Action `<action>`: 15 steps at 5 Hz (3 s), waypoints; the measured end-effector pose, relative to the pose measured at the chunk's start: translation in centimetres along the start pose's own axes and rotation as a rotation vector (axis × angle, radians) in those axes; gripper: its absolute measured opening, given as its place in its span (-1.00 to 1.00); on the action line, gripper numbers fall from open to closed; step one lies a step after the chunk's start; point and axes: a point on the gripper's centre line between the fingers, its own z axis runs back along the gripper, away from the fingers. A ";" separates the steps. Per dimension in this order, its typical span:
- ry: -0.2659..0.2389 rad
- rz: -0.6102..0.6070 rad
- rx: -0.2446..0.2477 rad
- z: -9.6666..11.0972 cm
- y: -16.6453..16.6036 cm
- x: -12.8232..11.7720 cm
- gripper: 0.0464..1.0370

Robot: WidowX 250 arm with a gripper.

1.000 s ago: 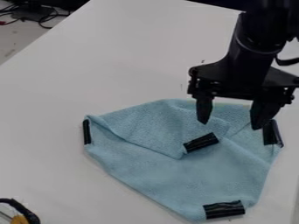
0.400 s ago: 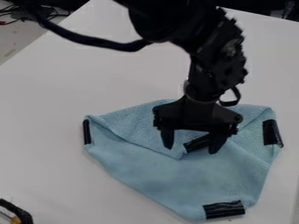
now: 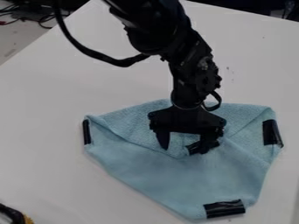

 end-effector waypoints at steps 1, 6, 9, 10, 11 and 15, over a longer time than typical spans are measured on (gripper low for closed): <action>0.017 -0.031 -0.011 -0.4 -0.1 0.7 0.87; 0.067 -0.027 0.061 0.5 -0.6 0.0 -0.60; 0.061 0.043 0.134 3.5 -1.5 -1.1 0.93; 0.057 0.077 0.064 2.4 -1.6 -1.6 0.93; 0.072 0.081 0.026 1.1 -1.5 -1.8 0.93; 0.102 0.068 -0.011 -0.5 -1.2 -1.6 -0.27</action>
